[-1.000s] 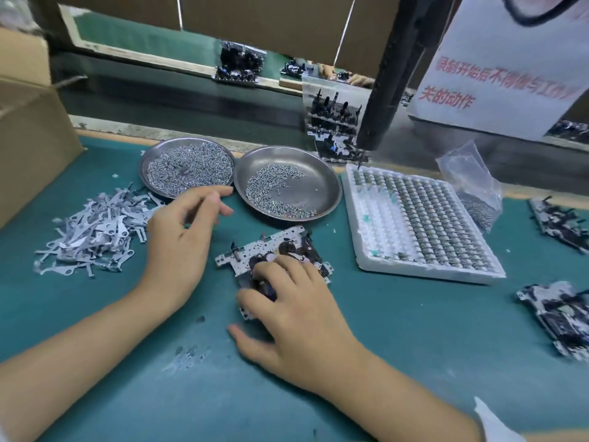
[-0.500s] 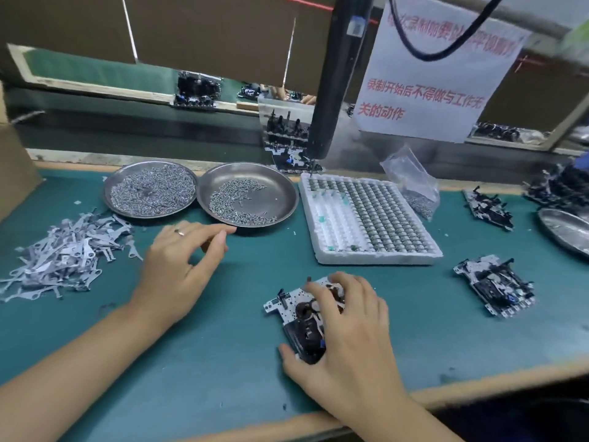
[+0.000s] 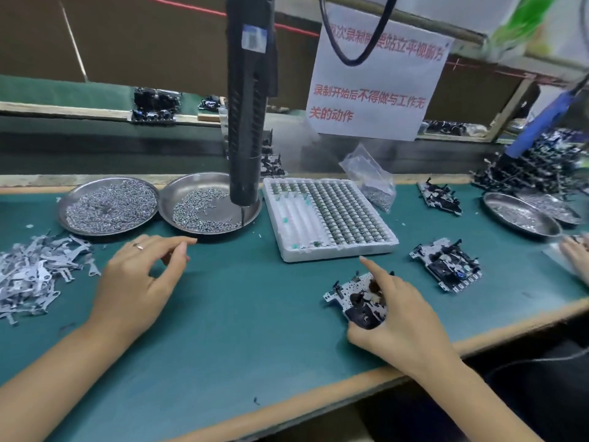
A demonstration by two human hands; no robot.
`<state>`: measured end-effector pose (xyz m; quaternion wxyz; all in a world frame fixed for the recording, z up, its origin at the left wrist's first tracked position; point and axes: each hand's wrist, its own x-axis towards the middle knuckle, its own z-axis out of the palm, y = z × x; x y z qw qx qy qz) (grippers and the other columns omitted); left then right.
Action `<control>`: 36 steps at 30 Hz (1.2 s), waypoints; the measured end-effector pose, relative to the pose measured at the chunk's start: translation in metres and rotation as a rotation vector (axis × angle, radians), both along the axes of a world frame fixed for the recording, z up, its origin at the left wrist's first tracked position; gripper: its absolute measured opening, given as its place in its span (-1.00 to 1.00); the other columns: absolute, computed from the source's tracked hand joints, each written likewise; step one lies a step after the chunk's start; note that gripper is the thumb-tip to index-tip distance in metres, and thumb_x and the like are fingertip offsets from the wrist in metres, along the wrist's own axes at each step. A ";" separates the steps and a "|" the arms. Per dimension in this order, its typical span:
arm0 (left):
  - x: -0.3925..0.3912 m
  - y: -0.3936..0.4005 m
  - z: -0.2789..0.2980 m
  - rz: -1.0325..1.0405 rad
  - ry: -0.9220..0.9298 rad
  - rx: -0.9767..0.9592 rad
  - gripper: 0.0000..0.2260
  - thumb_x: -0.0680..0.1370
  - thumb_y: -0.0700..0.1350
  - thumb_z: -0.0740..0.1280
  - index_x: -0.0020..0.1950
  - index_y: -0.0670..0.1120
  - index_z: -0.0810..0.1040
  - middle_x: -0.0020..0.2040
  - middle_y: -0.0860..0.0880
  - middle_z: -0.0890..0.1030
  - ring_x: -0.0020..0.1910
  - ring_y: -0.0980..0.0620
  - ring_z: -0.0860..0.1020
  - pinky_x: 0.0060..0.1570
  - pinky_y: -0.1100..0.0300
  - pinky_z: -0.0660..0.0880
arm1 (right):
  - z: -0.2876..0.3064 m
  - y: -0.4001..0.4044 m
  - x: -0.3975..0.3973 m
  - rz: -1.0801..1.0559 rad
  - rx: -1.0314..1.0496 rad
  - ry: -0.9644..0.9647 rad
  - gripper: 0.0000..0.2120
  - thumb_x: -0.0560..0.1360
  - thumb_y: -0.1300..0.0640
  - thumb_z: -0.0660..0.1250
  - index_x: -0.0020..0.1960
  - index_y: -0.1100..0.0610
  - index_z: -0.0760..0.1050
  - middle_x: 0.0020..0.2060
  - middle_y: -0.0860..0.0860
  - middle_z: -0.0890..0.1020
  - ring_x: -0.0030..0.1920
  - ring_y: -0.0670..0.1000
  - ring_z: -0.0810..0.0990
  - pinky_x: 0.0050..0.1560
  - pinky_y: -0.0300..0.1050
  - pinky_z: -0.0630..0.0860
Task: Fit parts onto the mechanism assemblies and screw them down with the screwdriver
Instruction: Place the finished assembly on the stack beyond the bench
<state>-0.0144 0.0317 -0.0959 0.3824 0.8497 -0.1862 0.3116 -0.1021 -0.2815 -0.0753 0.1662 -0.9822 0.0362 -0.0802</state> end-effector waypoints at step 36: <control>0.146 -0.041 0.074 0.157 0.251 0.155 -0.72 0.54 -0.09 0.33 0.26 -0.02 0.54 0.17 -0.01 0.53 0.08 0.00 0.51 0.14 0.08 0.43 | -0.021 0.146 0.152 0.549 0.371 -0.616 -0.65 0.38 0.35 0.30 0.16 0.24 0.58 -0.03 0.09 0.64 -0.04 0.12 0.60 -0.04 0.00 0.54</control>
